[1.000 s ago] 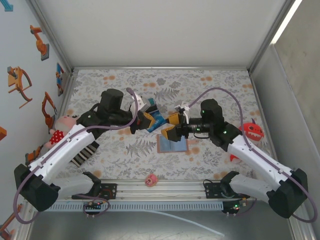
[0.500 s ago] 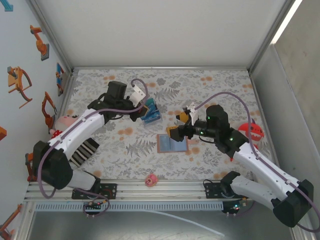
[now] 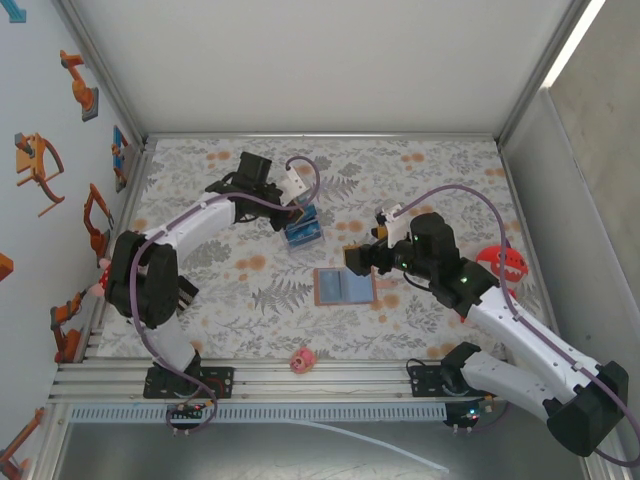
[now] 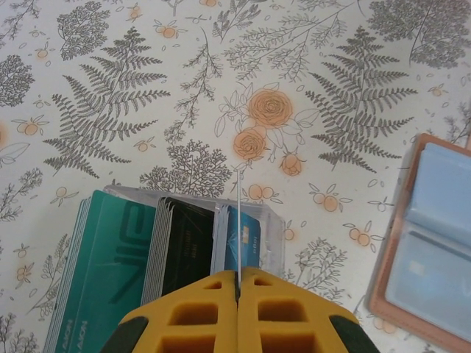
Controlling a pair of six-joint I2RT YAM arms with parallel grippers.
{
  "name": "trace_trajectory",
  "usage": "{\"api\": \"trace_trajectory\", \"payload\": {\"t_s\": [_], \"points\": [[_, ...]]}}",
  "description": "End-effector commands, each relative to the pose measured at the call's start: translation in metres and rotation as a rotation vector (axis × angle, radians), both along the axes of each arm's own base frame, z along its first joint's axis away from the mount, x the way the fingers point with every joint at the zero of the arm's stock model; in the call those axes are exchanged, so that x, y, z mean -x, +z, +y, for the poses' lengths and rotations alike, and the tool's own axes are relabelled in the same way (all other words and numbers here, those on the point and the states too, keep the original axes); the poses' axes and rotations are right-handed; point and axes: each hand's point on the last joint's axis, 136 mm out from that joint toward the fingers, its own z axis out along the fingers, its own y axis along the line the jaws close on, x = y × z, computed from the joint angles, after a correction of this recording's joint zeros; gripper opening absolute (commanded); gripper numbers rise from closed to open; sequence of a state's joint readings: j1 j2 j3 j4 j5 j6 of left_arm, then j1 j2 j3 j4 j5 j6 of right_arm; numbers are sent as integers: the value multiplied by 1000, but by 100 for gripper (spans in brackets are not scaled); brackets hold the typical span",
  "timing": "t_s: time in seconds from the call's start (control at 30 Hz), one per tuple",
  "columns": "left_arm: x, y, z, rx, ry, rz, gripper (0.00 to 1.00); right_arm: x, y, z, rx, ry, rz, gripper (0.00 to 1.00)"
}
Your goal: Take the credit cards out of the card holder
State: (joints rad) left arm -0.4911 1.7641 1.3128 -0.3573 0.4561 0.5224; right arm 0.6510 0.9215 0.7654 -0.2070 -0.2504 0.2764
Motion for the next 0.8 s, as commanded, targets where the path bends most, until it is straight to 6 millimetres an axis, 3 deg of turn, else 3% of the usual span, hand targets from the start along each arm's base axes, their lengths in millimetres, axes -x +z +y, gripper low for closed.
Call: {"api": "trace_trajectory", "payload": {"t_s": [0.0, 0.33, 0.77], "points": [[-11, 5, -8, 17, -62, -53, 0, -5, -3, -8, 10, -62, 6, 93], [-7, -19, -9, -14, -102, -6, 0, -9, -10, -12, 27, -92, 16, 93], [2, -31, -8, -27, -118, 50, 0, -11, -12, -10, 30, -93, 23, 93]]}}
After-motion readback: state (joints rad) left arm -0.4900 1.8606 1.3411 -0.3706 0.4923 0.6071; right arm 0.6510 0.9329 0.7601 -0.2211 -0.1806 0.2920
